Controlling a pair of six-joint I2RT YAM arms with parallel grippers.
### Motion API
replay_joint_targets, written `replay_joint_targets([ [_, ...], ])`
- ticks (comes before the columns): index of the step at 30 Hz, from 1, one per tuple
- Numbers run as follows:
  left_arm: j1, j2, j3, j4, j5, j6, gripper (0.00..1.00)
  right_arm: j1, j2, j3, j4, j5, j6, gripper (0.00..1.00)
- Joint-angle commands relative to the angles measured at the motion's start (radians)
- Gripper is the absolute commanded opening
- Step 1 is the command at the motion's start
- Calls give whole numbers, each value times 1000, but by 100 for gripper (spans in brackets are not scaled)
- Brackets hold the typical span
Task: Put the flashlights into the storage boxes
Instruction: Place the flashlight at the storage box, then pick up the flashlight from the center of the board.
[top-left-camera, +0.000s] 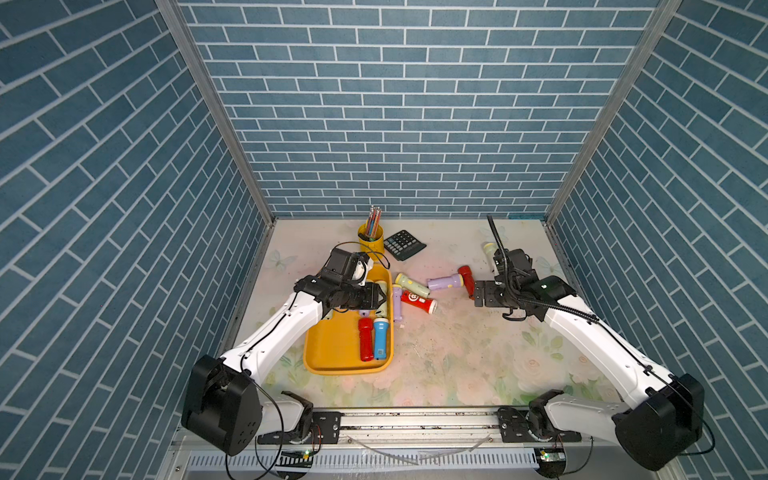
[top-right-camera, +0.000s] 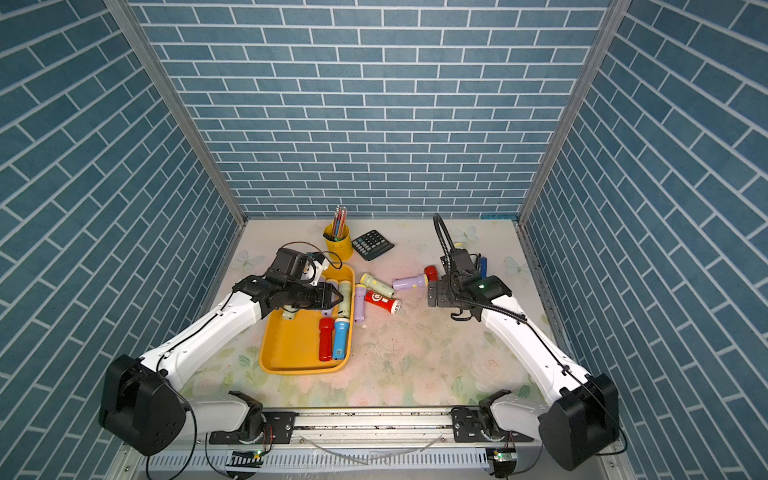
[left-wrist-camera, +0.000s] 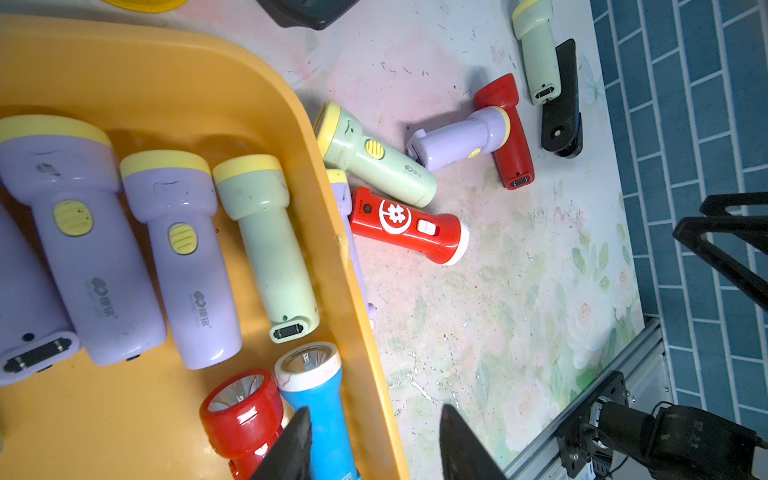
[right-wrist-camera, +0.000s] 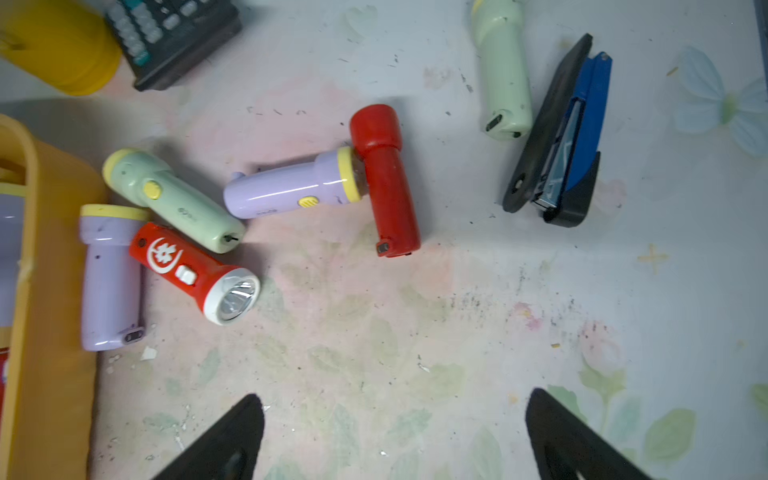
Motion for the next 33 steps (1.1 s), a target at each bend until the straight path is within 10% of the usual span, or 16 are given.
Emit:
replay_joint_targets([
  [1,-4,29,41,11,13,13,51,-40,82,92,-104,21,-104,99],
  [33,-20,476,474,-54,70,47,50,-344,968,844,-213,-97,-311,71],
])
